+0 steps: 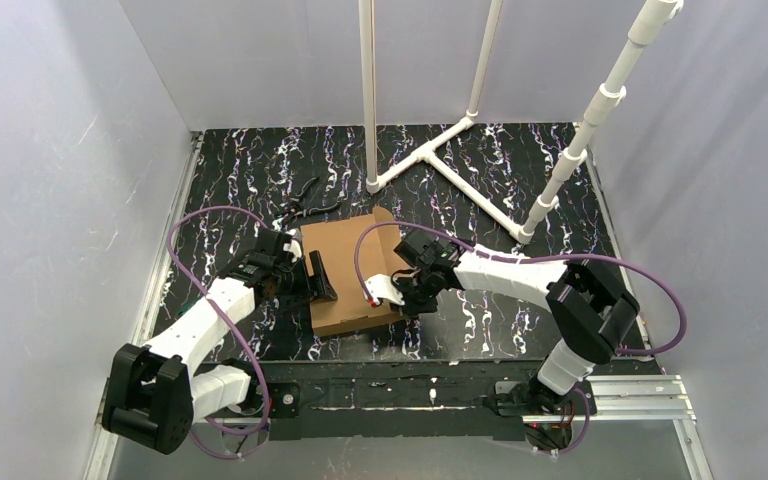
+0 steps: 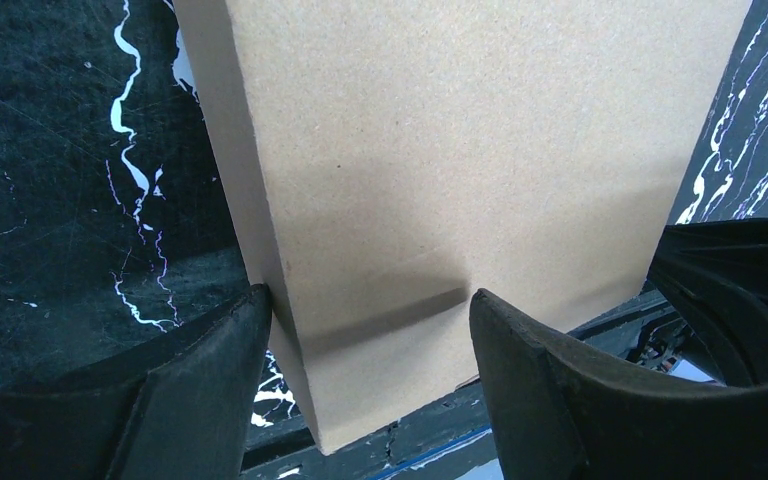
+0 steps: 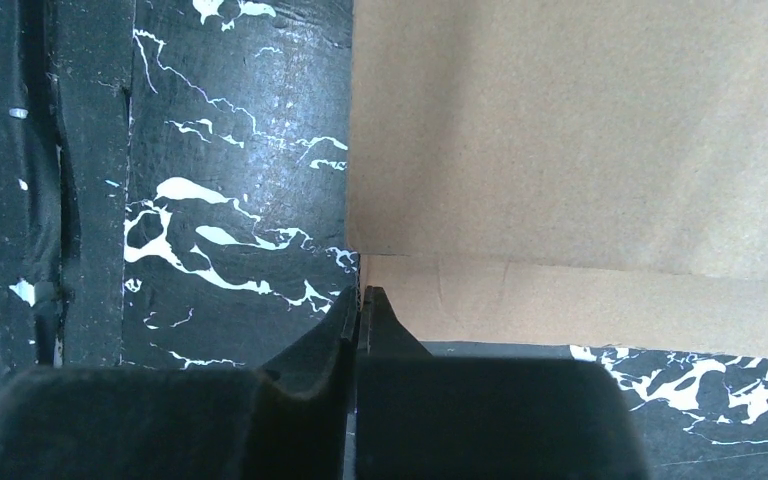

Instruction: Fold the paper box

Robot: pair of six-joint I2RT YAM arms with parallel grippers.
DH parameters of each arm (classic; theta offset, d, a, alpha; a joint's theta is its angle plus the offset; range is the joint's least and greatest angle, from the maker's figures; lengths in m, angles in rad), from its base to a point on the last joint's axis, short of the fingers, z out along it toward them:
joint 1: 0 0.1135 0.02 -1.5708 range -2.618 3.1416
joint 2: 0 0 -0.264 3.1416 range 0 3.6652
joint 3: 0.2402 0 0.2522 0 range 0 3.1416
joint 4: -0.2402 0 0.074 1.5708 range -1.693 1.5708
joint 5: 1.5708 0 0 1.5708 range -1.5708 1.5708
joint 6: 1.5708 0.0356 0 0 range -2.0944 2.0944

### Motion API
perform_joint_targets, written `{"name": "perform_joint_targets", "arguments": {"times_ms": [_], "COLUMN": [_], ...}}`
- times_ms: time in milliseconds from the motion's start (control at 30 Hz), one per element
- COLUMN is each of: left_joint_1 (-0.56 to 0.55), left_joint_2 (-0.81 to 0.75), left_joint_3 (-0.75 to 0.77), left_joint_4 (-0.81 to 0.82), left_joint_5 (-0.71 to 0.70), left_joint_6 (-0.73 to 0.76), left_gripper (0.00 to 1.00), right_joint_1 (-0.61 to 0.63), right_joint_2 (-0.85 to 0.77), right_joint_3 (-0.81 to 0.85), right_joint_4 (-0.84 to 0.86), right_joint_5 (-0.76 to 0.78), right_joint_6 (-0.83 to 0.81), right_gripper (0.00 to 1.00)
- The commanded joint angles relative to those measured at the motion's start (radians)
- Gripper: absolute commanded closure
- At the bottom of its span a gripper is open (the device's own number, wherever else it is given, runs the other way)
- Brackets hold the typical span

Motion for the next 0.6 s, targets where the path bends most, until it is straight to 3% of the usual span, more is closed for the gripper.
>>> {"name": "perform_joint_targets", "arguments": {"times_ms": [0,567], "left_joint_1": [0.000,0.001], "left_joint_2": [0.005,0.026], "left_joint_3": [0.035,0.034], "left_joint_4": [0.004,0.026], "left_joint_5": [0.042,0.068], "left_joint_6": [0.005,0.008], "left_gripper": [0.30,0.30], "right_joint_1": [0.014,0.076], "right_joint_2": [0.011,0.111], "right_joint_3": [0.077,0.180], "right_joint_4": [-0.025,-0.117], "right_joint_5": [-0.042,0.015], "right_joint_6": [0.011,0.029], "right_gripper": [0.99,0.99]}}
